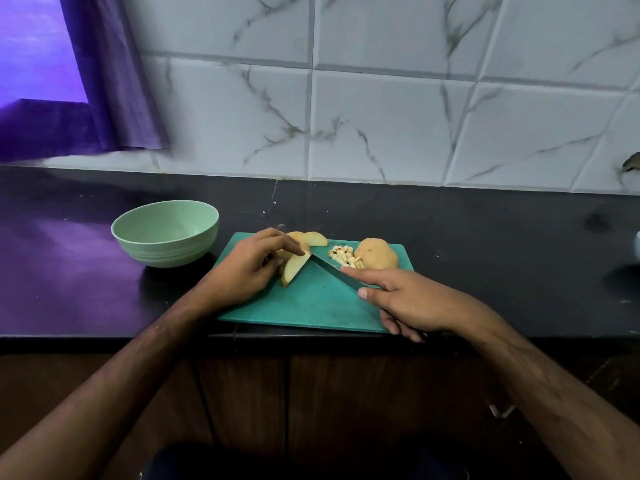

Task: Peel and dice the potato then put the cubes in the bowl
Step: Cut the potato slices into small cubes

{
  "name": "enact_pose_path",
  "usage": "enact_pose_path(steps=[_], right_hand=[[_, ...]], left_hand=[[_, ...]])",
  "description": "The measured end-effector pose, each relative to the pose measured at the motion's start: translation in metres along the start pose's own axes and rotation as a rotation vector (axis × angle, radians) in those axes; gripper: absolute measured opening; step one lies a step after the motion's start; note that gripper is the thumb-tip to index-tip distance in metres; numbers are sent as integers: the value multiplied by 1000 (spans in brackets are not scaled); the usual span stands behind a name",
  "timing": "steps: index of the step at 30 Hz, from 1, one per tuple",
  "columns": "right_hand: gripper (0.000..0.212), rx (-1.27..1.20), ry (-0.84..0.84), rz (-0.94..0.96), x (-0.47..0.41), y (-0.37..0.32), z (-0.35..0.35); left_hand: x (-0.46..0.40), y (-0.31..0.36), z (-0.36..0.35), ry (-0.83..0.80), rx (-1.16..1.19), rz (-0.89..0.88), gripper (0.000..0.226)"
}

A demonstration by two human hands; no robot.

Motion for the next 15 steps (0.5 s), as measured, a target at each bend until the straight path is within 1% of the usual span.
enact_pose_path(steps=[2, 5, 10, 13, 15], right_hand=[[51, 11, 36, -28, 3, 3, 2], [51, 18, 63, -47, 5, 4, 4], [51, 18, 60, -51, 6, -3, 0], [50, 22, 55, -31, 7, -8, -3], [50, 63, 55, -12, 7, -11, -4]], left_hand=[[0, 0, -2, -24, -6, 2, 41], [1, 1, -4, -47, -6, -27, 33], [3, 7, -2, -71, 88, -46, 32], [1, 2, -4, -5, -19, -72, 27], [-2, -2, -6, -8, -136, -58, 27]])
Point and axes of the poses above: each hand's wrist, its own x-axis away from the middle knuckle, its own z-axis out of the back of the hand, y = z × x, the point moved 3 cm from there along -x, towards the middle knuckle, and after that the axes turned 2 degrees about y, right-handed, at the moved point
